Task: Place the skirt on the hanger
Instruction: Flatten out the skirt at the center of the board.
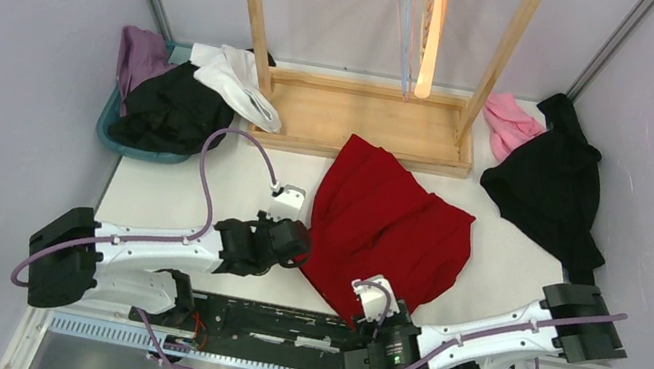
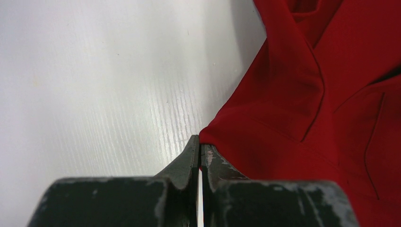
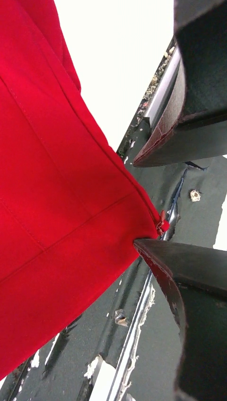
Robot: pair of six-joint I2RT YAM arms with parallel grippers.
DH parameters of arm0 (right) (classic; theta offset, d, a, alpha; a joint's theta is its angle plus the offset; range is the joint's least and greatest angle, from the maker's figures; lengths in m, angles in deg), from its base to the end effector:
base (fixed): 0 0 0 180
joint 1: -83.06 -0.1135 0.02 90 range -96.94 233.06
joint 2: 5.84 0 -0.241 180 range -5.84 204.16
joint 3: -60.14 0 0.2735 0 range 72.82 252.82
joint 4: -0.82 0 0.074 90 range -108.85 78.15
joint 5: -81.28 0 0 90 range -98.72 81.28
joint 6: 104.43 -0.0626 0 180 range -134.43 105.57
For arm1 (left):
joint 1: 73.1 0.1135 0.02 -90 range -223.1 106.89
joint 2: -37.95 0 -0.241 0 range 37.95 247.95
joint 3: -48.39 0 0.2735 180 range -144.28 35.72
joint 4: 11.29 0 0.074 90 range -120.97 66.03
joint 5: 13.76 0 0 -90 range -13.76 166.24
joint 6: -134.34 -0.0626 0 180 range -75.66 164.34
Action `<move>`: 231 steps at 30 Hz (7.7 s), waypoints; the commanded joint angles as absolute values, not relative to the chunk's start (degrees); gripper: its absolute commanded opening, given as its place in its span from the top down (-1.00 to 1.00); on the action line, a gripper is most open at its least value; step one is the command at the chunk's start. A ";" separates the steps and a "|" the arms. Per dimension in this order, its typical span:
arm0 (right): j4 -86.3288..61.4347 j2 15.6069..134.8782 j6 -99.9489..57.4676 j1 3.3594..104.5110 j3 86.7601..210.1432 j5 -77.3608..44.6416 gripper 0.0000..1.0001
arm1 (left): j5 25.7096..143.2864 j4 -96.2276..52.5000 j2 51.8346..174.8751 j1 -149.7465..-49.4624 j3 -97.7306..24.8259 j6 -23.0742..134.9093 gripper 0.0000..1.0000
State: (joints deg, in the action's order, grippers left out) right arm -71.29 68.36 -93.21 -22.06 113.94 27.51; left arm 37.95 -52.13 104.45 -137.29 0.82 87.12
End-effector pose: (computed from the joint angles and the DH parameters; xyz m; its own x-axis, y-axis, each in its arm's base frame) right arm -0.0178 0.2078 0.1257 -0.7065 -0.4186 -0.5707 -0.4058 0.9002 -0.1578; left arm 0.1414 -0.2033 0.1394 -0.6638 0.1480 -0.7332 0.1634 0.9852 0.0510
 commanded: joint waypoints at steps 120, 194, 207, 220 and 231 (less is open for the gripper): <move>-72.98 65.22 -28.37 41.17 175.90 19.51 0.98 | 63.84 -69.04 122.00 -112.56 -78.16 66.28 0.93; -38.40 62.87 -33.68 61.92 133.55 -5.12 0.97 | 73.61 -26.23 103.43 -93.29 -23.95 73.88 0.93; -46.71 49.95 -40.52 54.02 116.40 -2.74 0.97 | 64.37 -43.32 93.85 -107.97 -8.60 82.34 0.93; -51.84 50.13 -47.74 43.37 113.73 -1.02 0.97 | 67.13 -53.44 82.23 -111.94 0.16 87.95 0.93; -56.99 46.23 -51.35 37.25 112.39 -0.26 0.30 | 69.19 -57.98 79.03 -114.67 0.86 91.13 -0.17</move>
State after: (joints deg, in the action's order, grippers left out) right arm -53.52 50.37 -49.63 38.38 111.67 -1.98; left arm 67.85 -56.59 81.37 -113.97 2.59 87.84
